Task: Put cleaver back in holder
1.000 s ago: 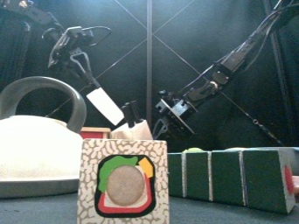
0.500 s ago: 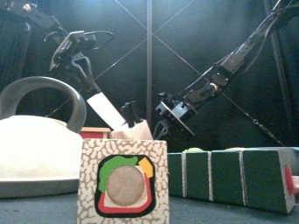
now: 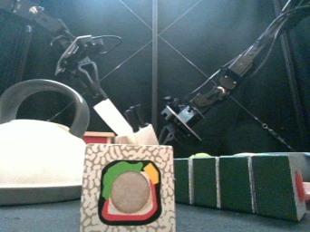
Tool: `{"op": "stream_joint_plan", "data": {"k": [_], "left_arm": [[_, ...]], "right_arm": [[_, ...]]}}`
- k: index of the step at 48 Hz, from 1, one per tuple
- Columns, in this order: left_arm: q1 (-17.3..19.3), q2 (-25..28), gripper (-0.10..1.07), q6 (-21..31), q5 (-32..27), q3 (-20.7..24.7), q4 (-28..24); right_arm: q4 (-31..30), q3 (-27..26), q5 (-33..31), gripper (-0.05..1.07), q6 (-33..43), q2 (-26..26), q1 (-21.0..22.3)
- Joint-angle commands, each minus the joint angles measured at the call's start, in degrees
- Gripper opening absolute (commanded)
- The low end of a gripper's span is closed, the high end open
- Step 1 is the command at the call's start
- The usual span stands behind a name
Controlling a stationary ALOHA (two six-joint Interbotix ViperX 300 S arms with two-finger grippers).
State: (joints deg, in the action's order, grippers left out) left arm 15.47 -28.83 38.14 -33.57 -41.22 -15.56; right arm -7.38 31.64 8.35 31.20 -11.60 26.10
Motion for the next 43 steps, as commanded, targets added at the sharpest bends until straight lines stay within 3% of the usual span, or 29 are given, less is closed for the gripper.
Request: {"op": "stream_joint_plan", "data": {"k": [1, 30, 43], "left_arm": [[0.4, 0.3, 0.54, -0.1, 0.4, 2.4, -0.1], [0.8, 5.6, 0.56, -0.4, 0.5, 5.4, -0.3], [1.1, 8.3, 0.58, -0.4, 4.0, 5.7, -0.3]], "right_arm": [[0.1, -1.6, 0.2, 0.37, -0.1, 0.9, -0.1], [0.0, -3.6, -1.6, 0.37, -0.1, -0.8, -0.1], [0.0, -3.6, -1.6, 0.37, -0.1, -0.8, -0.2]]}}
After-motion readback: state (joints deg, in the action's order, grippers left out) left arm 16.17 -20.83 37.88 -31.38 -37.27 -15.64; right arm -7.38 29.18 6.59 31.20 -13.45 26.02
